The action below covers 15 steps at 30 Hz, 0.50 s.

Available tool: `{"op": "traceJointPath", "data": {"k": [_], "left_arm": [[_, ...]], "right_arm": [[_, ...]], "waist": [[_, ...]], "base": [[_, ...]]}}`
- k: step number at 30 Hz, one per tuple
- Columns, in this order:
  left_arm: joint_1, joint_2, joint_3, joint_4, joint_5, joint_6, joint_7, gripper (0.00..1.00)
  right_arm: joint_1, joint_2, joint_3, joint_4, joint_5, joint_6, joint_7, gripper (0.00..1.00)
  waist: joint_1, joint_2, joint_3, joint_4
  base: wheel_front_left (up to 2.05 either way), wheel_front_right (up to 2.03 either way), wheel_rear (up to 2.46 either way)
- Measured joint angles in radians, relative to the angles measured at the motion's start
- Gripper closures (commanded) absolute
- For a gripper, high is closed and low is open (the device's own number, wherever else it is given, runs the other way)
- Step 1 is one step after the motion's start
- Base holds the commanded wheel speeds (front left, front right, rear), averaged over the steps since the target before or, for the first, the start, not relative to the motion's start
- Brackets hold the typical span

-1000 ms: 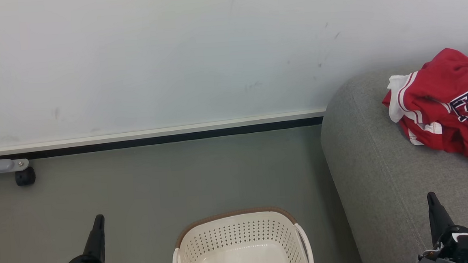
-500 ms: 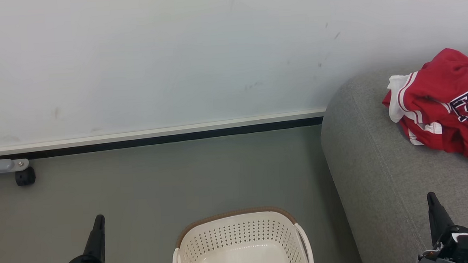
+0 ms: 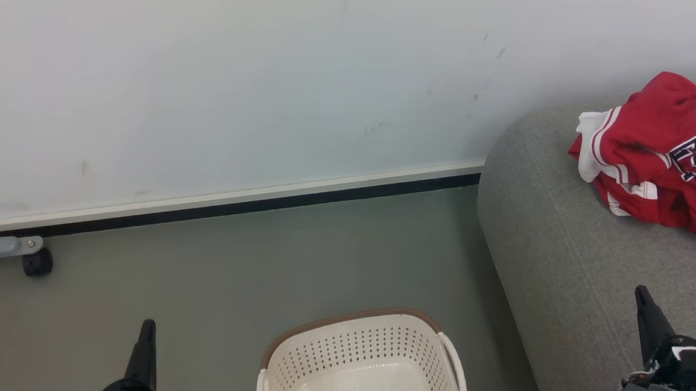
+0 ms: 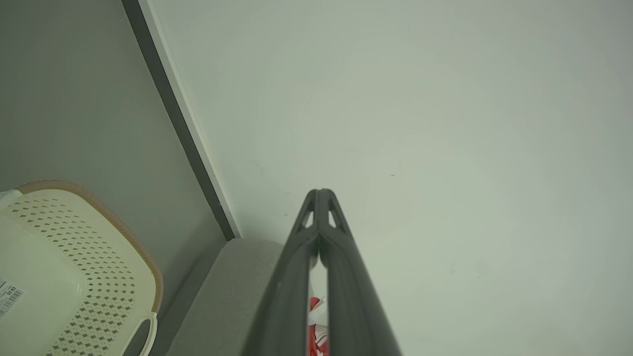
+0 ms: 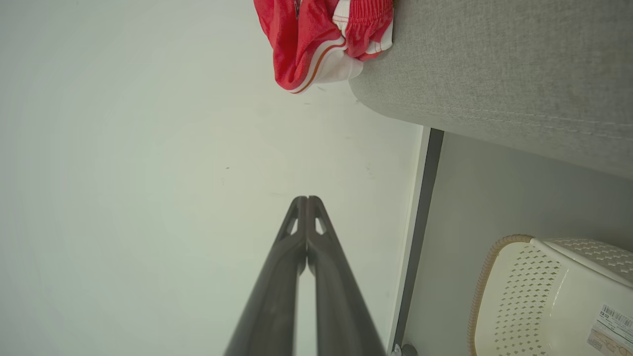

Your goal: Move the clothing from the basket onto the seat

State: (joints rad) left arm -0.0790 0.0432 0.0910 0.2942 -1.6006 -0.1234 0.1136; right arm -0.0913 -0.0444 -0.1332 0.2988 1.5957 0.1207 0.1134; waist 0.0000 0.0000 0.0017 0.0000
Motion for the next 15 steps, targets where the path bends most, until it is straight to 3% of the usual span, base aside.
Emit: {"op": "traceJointPath", "data": {"k": [15], "left_arm": [[0.0,0.0,0.0,0.001,0.0,0.0,0.0,1.0]], "right_arm": [[0.0,0.0,0.0,0.0,0.0,0.002,0.0,1.0]], "waist": [[0.0,0.0001,0.0,0.0]], "base": [[0.0,0.0,0.0]]}}
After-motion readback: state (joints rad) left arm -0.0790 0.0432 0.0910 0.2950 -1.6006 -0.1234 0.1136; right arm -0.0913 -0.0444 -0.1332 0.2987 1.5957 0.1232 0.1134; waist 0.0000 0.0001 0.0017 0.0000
